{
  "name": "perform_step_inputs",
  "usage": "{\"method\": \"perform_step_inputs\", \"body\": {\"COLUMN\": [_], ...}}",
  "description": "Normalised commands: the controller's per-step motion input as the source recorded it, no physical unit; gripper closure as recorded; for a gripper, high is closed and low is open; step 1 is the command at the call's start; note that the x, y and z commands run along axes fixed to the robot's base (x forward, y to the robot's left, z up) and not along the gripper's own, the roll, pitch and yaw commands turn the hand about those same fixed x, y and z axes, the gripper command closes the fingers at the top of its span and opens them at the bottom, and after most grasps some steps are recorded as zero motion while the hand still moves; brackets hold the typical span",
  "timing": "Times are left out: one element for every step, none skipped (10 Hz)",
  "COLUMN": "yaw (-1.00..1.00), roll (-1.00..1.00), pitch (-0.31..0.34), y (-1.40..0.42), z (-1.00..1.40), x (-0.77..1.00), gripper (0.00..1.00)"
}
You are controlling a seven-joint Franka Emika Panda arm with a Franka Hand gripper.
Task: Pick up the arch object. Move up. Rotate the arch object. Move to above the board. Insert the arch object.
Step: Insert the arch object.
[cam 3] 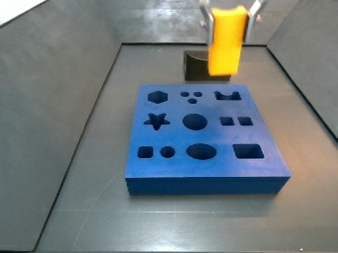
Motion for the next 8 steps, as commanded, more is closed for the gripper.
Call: {"method": "perform_step_inputs", "body": {"yaw": [0.09,0.1,0.1,0.07,0.0,0.07,0.18,0.23], "roll": [-0.08,-0.09,0.0,0.08,0.0,0.01,0.23,0.35], "pitch": [-0.009,0.0,0.0,0.186,0.234,0.21,0.209,0.216], "y": [0.0,0.0,0.0,-0.22,-0.14,-0.05,0.0,0.11], "z": [-0.79,-0.81,-0.75,-0.62,-0.37,-0.37,-0.28,-0.22], "x": [0.92,0.92,0.93,0.78,0.57,0.44,0.31,0.13], "gripper": [1.0,1.0,1.0,1.0,1.0,1.0,1.0,1.0]}}
